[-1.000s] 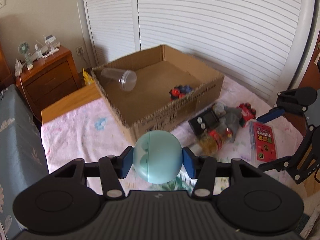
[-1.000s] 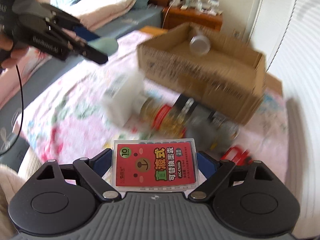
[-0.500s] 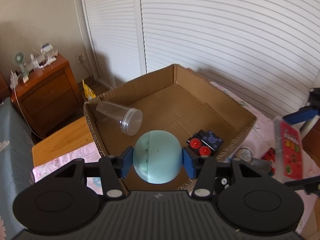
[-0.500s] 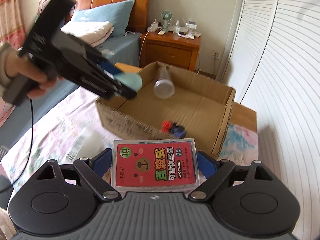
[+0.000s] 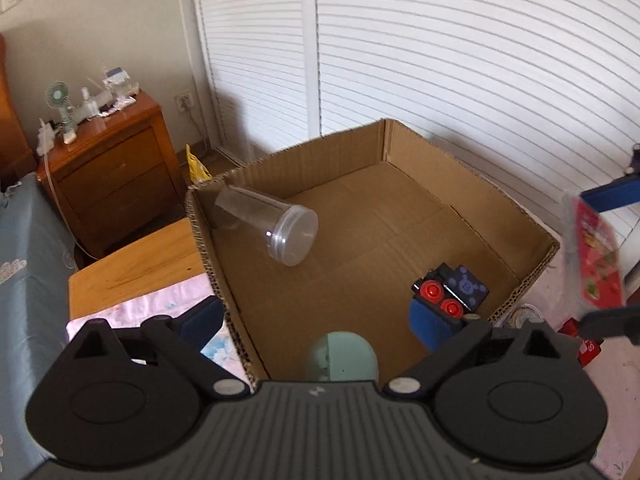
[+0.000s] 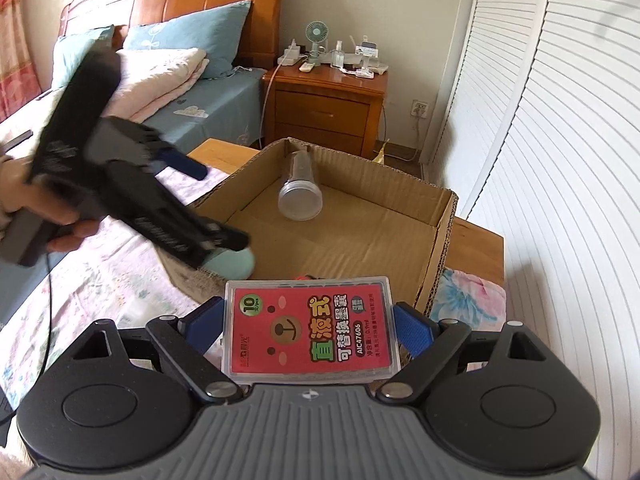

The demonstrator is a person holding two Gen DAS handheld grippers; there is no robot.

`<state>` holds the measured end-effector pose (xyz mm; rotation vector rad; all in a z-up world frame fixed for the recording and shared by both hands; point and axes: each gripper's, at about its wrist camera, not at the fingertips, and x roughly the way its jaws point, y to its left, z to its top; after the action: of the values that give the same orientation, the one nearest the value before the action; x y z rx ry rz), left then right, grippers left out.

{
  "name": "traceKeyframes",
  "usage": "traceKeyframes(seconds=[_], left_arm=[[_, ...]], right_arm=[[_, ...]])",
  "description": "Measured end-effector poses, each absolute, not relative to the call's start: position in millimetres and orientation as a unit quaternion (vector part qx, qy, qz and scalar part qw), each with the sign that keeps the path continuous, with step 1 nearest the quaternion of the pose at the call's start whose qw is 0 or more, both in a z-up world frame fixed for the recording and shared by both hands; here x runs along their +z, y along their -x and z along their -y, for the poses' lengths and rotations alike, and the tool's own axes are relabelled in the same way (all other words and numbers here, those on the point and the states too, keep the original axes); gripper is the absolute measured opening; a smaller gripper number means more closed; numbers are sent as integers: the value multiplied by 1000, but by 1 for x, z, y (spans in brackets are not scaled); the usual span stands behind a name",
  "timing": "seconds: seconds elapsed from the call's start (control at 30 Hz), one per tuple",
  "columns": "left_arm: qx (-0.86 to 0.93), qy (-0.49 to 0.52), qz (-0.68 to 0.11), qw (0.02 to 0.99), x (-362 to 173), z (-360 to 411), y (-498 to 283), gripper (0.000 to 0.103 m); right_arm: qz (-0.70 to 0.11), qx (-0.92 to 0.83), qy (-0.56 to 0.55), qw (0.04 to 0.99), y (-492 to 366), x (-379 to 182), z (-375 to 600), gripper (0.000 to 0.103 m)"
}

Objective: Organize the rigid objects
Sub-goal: 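Carry the red card pack into the box and open the right gripper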

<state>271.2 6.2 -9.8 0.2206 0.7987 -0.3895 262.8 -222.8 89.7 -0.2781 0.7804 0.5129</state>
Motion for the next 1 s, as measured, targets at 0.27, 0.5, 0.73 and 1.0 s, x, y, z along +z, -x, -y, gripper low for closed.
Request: traceKeyframes(seconds=[0.27, 0.5, 0.73, 1.0], left_arm=[[-194, -97, -346, 913, 5, -19, -232, 102], [-213, -69, -325, 919, 8, -24, -186, 102], [-172, -79, -272, 943, 9, -29, -147, 102], [-163, -80, -284, 942, 4, -35, -134, 102]], right_arm=[[-388, 229, 112, 886, -293, 82, 219, 92], [-392, 216, 88, 890, -313, 81, 213, 92], [-399, 191, 76, 894, -350, 79, 200, 92], [-392, 157, 51, 905, -382, 76, 194, 103]])
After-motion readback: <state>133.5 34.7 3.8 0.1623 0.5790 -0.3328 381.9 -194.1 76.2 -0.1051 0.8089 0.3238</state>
